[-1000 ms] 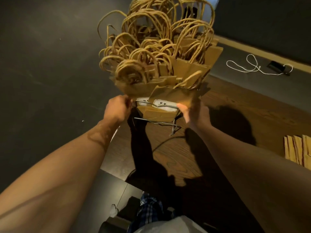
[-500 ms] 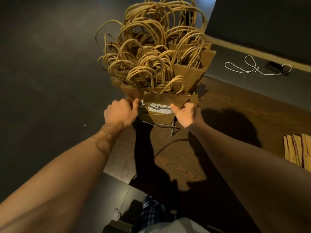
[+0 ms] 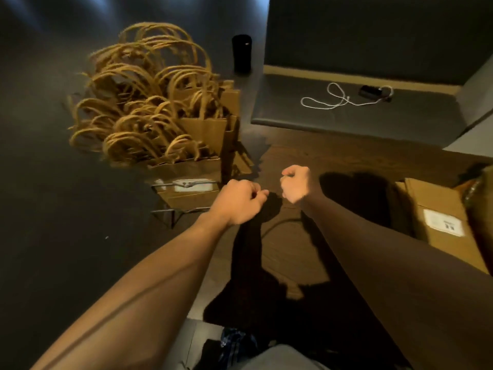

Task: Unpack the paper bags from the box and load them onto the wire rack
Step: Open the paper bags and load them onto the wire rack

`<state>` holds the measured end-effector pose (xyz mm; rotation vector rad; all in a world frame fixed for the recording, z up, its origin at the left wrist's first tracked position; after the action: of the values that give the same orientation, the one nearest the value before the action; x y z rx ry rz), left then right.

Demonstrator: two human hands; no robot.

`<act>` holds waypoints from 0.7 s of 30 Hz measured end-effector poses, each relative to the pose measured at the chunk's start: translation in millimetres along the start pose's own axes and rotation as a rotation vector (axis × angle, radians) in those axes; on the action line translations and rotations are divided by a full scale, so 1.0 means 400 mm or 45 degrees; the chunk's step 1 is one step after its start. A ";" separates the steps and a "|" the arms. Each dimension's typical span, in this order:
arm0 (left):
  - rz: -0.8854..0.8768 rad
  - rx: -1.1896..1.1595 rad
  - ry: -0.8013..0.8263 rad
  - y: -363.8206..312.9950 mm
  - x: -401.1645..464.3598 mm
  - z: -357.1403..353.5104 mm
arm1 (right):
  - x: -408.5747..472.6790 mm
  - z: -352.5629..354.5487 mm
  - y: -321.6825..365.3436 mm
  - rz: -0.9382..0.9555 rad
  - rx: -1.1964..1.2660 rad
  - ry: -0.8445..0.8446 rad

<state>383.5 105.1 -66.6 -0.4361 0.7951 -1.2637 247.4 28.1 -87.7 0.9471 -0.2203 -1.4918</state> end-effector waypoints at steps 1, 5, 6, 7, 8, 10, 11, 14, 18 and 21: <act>0.004 -0.028 0.033 -0.025 0.011 -0.034 | -0.012 0.036 -0.029 -0.031 -0.006 -0.028; 0.024 -0.088 0.184 -0.135 0.063 -0.196 | -0.035 0.187 -0.201 -0.201 -0.083 -0.185; 0.053 -0.142 0.210 -0.156 0.074 -0.232 | -0.040 0.220 -0.241 -0.244 -0.084 -0.230; 0.079 -0.190 0.240 -0.190 0.086 -0.278 | -0.052 0.267 -0.290 -0.291 -0.073 -0.274; 0.099 -0.227 0.262 -0.211 0.094 -0.312 | -0.058 0.295 -0.326 -0.322 -0.061 -0.289; 0.088 -0.231 0.350 -0.276 0.110 -0.405 | -0.079 0.362 -0.421 -0.399 -0.016 -0.307; 0.089 -0.224 0.384 -0.302 0.115 -0.444 | -0.090 0.389 -0.463 -0.430 0.019 -0.327; 0.144 -0.302 0.471 -0.377 0.122 -0.566 | -0.126 0.472 -0.595 -0.550 0.146 -0.421; 0.262 -0.371 0.480 -0.443 0.129 -0.691 | -0.165 0.554 -0.743 -0.674 0.159 -0.464; 0.355 -0.420 0.517 -0.457 0.146 -0.781 | -0.174 0.571 -0.819 -0.733 0.200 -0.423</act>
<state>36.4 39.8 -165.3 -0.3190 1.3715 -0.9710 -154.9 62.9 -124.0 0.9249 -0.3261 -2.1922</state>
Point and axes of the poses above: each hand's wrist, its own x-axis towards the middle knuckle, its own z-axis out of the back of the hand, y = z × x, the point moved 8 cm from there along x, towards the middle knuckle, and after that the axes turned 8 degrees about -x, right-handed, at the moved point
